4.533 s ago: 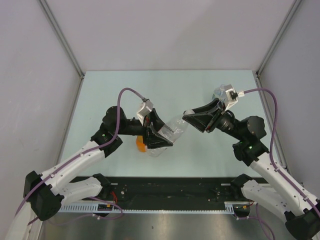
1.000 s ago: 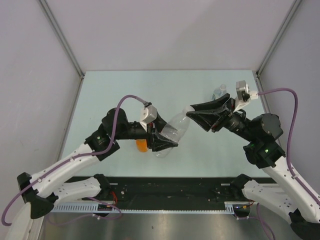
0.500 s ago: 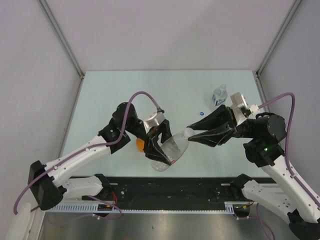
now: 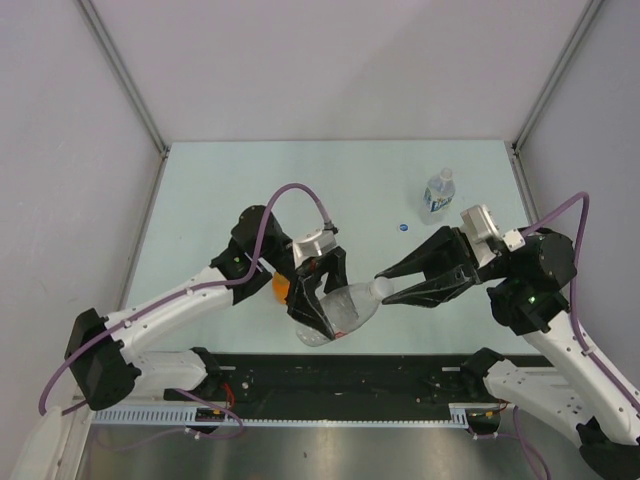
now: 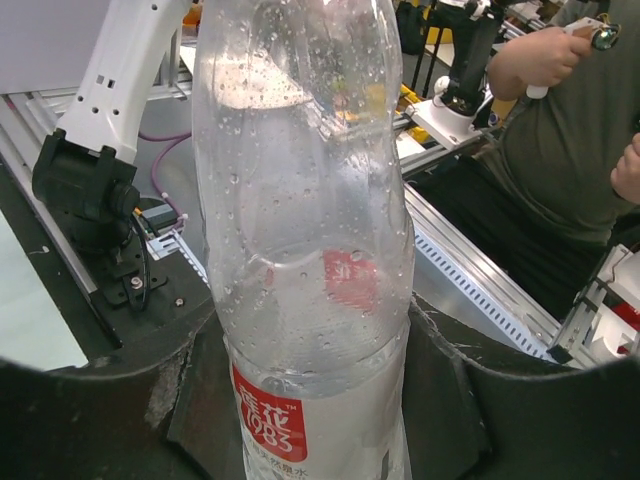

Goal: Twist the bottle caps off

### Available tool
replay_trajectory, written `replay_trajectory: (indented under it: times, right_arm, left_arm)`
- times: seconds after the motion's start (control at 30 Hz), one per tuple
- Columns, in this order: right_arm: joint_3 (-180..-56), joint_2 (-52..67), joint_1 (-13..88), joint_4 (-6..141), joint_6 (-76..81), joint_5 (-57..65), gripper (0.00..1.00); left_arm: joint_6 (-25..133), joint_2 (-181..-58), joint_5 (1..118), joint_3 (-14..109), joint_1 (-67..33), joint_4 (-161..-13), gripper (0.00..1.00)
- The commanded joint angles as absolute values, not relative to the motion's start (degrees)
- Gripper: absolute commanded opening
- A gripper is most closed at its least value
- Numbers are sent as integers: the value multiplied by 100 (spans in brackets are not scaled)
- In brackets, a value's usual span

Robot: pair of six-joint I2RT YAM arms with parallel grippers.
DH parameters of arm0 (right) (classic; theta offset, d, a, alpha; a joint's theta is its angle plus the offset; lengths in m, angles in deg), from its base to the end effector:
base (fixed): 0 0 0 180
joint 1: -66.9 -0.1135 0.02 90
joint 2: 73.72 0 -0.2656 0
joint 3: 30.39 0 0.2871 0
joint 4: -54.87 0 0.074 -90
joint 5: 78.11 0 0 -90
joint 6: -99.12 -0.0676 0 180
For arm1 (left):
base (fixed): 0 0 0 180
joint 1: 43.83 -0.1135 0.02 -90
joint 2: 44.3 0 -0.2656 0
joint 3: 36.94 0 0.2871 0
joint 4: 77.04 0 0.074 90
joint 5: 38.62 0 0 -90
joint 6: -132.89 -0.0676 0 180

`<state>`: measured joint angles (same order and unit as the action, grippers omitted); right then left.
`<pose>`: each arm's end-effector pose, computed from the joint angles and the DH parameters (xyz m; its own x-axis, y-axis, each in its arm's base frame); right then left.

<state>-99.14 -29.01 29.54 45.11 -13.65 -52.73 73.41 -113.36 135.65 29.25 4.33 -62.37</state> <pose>0.1052 0.1572 0.4746 0.0761 0.2668 -0.9607 -0.9612 -0.2366 -0.1418 0.1439 -0.2616 0.3637 -0.2502 0.2034 -0.9466 0.6930 -0.6451 -0.3218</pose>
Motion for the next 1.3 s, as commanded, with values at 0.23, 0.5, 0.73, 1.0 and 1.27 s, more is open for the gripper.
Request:
replay_trajectory:
  times: [0.23,0.5,0.73,1.0,1.27]
  right_arm:
    - [-9976,-2889,2770,5014,-1506,-6134,0]
    - [-10274,-3021,3148,6288,-1005,-5105,50]
    - [-10468,-3109,3218,7036,-767,-4113,74]
    - [-10556,-3293,3236,7309,-872,-2644,86]
    - [-10565,-3355,3227,7300,-1268,-958,91]
  left_arm:
    - [6937,-11233,13048,3154,372,-6132,0]
    - [5247,-11022,12003,3708,345,-8664,0]
    - [5071,-10829,11256,3638,345,-8805,0]
    - [4913,-10249,9297,3392,389,-8796,0]
    - [4474,-9730,7460,3216,723,-8867,0]
